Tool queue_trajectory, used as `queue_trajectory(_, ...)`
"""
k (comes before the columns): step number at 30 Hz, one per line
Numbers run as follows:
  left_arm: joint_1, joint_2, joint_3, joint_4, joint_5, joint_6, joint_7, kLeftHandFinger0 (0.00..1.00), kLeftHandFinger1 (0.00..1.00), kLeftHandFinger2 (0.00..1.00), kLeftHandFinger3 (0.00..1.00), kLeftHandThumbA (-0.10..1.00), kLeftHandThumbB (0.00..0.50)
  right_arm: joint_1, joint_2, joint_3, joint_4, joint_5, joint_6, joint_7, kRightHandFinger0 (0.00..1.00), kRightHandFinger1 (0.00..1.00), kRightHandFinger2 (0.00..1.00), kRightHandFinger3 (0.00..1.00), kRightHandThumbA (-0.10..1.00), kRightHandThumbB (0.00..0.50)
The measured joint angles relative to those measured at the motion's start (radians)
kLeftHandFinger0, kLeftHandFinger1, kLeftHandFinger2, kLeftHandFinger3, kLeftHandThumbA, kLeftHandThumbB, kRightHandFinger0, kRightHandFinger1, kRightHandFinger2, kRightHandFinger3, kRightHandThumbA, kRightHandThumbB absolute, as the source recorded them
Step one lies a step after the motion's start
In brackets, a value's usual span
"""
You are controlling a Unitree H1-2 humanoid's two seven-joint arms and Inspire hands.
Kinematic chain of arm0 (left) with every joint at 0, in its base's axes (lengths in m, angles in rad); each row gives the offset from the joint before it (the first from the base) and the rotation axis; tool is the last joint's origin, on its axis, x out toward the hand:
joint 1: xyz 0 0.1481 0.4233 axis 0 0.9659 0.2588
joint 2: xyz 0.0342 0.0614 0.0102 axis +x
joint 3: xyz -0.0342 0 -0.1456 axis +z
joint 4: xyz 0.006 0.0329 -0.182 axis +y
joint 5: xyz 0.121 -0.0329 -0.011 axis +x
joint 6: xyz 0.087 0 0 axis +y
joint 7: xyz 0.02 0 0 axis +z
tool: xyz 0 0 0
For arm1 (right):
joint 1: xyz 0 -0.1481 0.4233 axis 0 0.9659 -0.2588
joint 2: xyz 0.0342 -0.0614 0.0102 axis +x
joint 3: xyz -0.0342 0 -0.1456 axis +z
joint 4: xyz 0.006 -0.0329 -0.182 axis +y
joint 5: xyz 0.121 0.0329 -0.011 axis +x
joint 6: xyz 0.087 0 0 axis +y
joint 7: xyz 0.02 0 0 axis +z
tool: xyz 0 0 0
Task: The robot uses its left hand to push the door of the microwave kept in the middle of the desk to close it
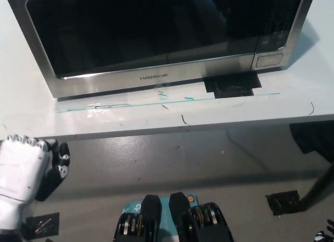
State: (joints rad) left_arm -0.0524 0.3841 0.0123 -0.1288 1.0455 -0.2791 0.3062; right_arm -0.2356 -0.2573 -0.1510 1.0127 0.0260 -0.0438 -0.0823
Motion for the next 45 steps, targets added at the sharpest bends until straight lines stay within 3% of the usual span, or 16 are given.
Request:
queue_trajectory(8,-0.004,-0.070,-0.027,0.360,-0.012,0.082,0.003,0.00,0.06,0.13,0.19,-0.10,0.500,-0.004,-0.004,0.000,0.004,0.000,0.000,0.000,0.80,0.92,0.99,0.99,0.06,0.000)
queue_trajectory(11,-0.019,-0.075,-0.045,0.484,-0.025,0.117,-0.004,0.06,0.14,0.24,0.30,-0.10,0.492,-0.006,-0.007,0.000,0.006,0.000,-0.001,0.000,0.80,0.92,0.99,0.99,0.06,0.000)
queue_trajectory(13,-0.025,-0.075,-0.056,0.518,-0.037,0.137,-0.012,0.08,0.18,0.29,0.36,-0.10,0.414,-0.006,-0.007,0.000,0.006,0.000,-0.001,0.000,0.80,0.92,0.99,0.99,0.06,0.000)
queue_trajectory(16,-0.048,-0.078,-0.077,0.609,-0.055,0.153,-0.009,0.04,0.14,0.25,0.32,-0.10,0.414,-0.006,-0.007,0.000,0.006,0.000,-0.001,0.000,0.80,0.92,0.99,0.99,0.06,0.000)
queue_trajectory(17,-0.059,-0.078,-0.087,0.653,-0.061,0.153,0.001,0.03,0.14,0.25,0.32,-0.10,0.393,-0.007,-0.007,0.000,0.006,0.000,-0.001,0.000,0.80,0.92,0.99,0.99,0.06,0.000)
queue_trajectory(18,-0.068,-0.079,-0.097,0.693,-0.065,0.153,0.012,0.05,0.18,0.28,0.36,-0.10,0.321,-0.008,-0.007,0.000,0.006,0.000,-0.001,0.000,0.80,0.92,0.99,0.99,0.06,0.000)
queue_trajectory(19,-0.075,-0.080,-0.106,0.726,-0.072,0.155,0.016,0.06,0.19,0.30,0.38,-0.10,0.291,-0.009,-0.007,0.000,0.006,0.000,-0.001,0.000,0.80,0.92,0.99,0.99,0.06,0.000)
queue_trajectory(20,-0.081,-0.081,-0.113,0.748,-0.078,0.158,0.017,0.08,0.22,0.34,0.43,-0.10,0.204,-0.009,-0.007,0.000,0.006,0.000,-0.001,0.000,0.80,0.92,0.99,0.99,0.06,0.000)
queue_trajectory(22,-0.097,-0.089,-0.124,0.808,-0.095,0.168,0.024,0.09,0.23,0.35,0.44,-0.10,0.195,-0.010,-0.007,0.000,0.007,0.000,-0.001,0.000,0.80,0.92,0.99,0.99,0.06,0.000)
queue_trajectory(24,-0.104,-0.095,-0.133,0.836,-0.105,0.175,0.033,0.14,0.30,0.44,0.54,-0.10,0.032,-0.012,-0.007,0.000,0.008,0.000,-0.001,0.000,0.80,0.92,0.99,0.99,0.06,0.000)
queue_trajectory(25,-0.109,-0.096,-0.138,0.849,-0.109,0.175,0.037,0.16,0.32,0.46,0.57,-0.10,0.006,-0.012,-0.007,0.000,0.009,0.000,-0.001,0.000,0.80,0.92,0.99,0.99,0.06,0.000)
queue_trajectory(27,-0.133,-0.101,-0.159,0.901,-0.125,0.189,0.032,0.26,0.45,0.60,0.74,-0.10,0.000,-0.014,-0.008,0.000,0.011,0.000,-0.002,0.000,0.80,0.92,0.99,0.99,0.06,0.000)
queue_trajectory(29,-0.158,-0.109,-0.170,0.947,-0.139,0.219,0.015,0.26,0.45,0.60,0.74,-0.10,0.000,-0.015,-0.008,0.000,0.012,0.000,-0.002,0.000,0.80,0.92,0.99,0.99,0.06,0.000)
queue_trajectory(32,-0.171,-0.120,-0.184,0.964,-0.155,0.269,-0.011,0.52,0.74,0.91,1.00,-0.10,0.000,-0.017,-0.008,0.000,0.012,0.000,-0.002,0.000,0.80,0.92,0.99,0.99,0.06,0.000)
queue_trajectory(38,-0.239,-0.144,-0.293,1.113,-0.168,0.371,-0.115,0.46,0.74,0.95,1.00,-0.10,0.000,-0.021,-0.008,0.000,0.014,0.000,-0.002,0.000,0.80,0.92,0.99,0.99,0.06,0.000)
queue_trajectory(45,-0.305,-0.144,-0.397,1.230,-0.181,0.376,-0.142,0.44,0.73,0.93,1.00,-0.10,0.000,-0.030,-0.008,0.000,0.023,0.000,-0.002,0.000,0.80,0.92,0.99,0.99,0.06,0.000)
